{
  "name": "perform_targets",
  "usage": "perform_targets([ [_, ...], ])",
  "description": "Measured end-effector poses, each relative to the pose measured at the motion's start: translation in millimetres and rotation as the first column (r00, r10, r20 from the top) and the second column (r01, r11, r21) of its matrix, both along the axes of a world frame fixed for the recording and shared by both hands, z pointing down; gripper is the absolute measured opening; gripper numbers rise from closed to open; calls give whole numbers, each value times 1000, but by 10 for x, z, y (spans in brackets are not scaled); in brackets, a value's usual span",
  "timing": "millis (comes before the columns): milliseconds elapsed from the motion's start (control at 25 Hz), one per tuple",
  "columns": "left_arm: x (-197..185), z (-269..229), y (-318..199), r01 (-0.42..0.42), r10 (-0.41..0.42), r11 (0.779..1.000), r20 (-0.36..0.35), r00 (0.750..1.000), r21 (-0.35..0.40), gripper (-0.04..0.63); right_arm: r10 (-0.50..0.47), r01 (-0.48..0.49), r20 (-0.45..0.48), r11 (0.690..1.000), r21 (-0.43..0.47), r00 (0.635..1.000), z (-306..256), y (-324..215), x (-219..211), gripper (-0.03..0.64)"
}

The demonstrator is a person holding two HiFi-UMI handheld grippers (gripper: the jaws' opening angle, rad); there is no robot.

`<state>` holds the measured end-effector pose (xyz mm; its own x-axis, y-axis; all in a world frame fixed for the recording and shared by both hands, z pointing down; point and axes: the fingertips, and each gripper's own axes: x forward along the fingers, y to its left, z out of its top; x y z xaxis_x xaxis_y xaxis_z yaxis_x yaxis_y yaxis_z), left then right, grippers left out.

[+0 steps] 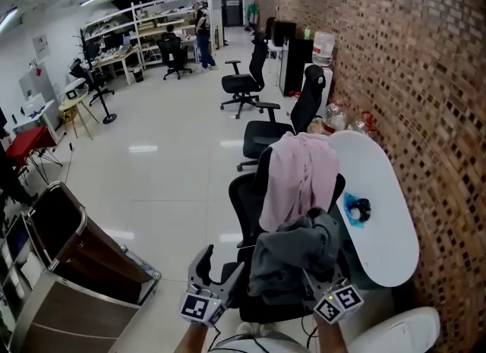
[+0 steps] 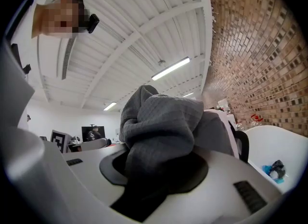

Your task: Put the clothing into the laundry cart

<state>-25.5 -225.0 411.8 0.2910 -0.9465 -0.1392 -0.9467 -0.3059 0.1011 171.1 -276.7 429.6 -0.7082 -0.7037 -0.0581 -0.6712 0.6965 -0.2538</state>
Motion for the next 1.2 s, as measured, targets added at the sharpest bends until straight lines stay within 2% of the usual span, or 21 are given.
perform_targets([
  [360,-211,-227,288,158,-158,986,2,987,45,354,-180,177,63,983,42,982,-247,60,-411,172],
  [520,-300,-170,450,237,-238,971,37,970,35,354,-252,248,93,968,43,963,-283,80,-540,172],
  [640,-328,-196,602,290,-291,957,35,956,27,354,-308,306,108,951,42,945,-290,104,-653,172],
  [920,-564,-175,1039,438,-440,898,66,896,36,354,-436,435,138,900,43,889,-270,255,-995,172],
  [1040,-573,-311,1198,480,-481,877,44,876,33,354,-496,496,137,867,35,857,-242,356,-1200,172],
  [1200,-889,-185,1552,573,-577,816,78,813,71,354,-566,566,129,823,41,814,-250,534,-1519,172],
])
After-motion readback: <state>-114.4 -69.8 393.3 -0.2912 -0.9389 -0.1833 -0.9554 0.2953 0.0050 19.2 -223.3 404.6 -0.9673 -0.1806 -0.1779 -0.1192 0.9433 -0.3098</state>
